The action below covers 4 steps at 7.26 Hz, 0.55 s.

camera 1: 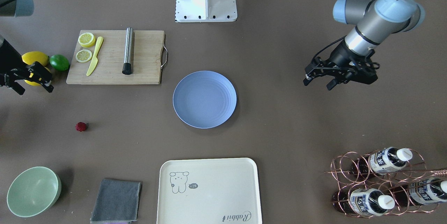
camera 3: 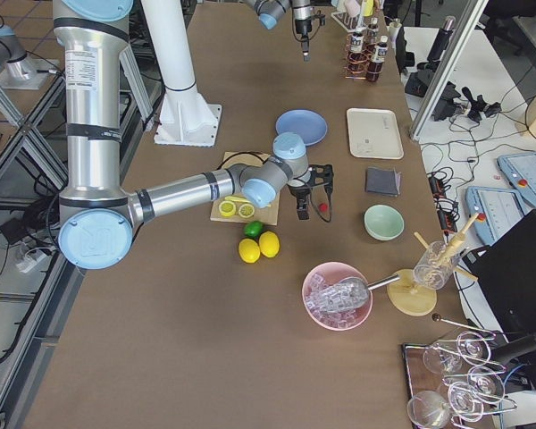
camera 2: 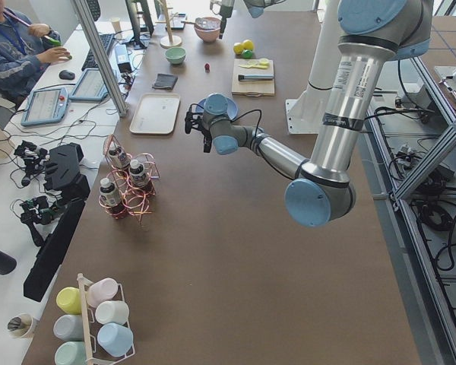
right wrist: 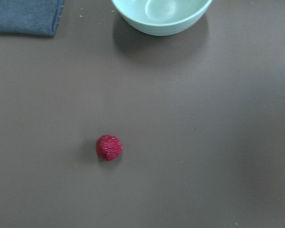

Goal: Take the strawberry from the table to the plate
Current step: 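Withdraw the left arm from the plate while the right arm reaches toward the strawberry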

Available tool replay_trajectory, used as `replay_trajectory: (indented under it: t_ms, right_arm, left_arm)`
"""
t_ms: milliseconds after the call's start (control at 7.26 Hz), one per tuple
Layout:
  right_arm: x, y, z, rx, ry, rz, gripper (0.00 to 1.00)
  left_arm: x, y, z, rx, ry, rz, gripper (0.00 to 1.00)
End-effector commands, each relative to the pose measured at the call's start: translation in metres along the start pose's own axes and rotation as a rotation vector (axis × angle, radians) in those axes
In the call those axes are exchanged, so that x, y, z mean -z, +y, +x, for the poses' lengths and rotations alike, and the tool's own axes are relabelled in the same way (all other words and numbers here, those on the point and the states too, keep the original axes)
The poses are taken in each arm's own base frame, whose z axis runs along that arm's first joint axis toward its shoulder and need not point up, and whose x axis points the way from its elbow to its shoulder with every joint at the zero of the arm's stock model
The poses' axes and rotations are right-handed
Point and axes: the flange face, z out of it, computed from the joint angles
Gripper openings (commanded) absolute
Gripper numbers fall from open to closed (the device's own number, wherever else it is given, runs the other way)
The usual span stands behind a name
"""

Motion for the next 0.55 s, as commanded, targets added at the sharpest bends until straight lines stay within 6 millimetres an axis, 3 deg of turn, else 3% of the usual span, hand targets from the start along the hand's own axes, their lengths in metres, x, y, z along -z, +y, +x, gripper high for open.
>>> replay_trajectory:
  t_ms: [0, 275, 413]
  right_arm:
    - [-0.049, -0.014, -0.064, 0.048, 0.03, -0.003, 0.99]
    - [-0.086, -0.018, -0.072, 0.065, 0.062, -0.019, 0.98]
    - [-0.091, -0.019, -0.075, 0.07, 0.07, -0.012, 0.97]
  left_arm:
    - [0.047, 0.011, -0.083, -0.057, -0.041, -0.013, 0.98]
    - [0.049, 0.013, -0.088, -0.065, -0.044, -0.012, 0.98]
    - [0.049, 0.013, -0.087, -0.066, -0.043, -0.011, 0.98]
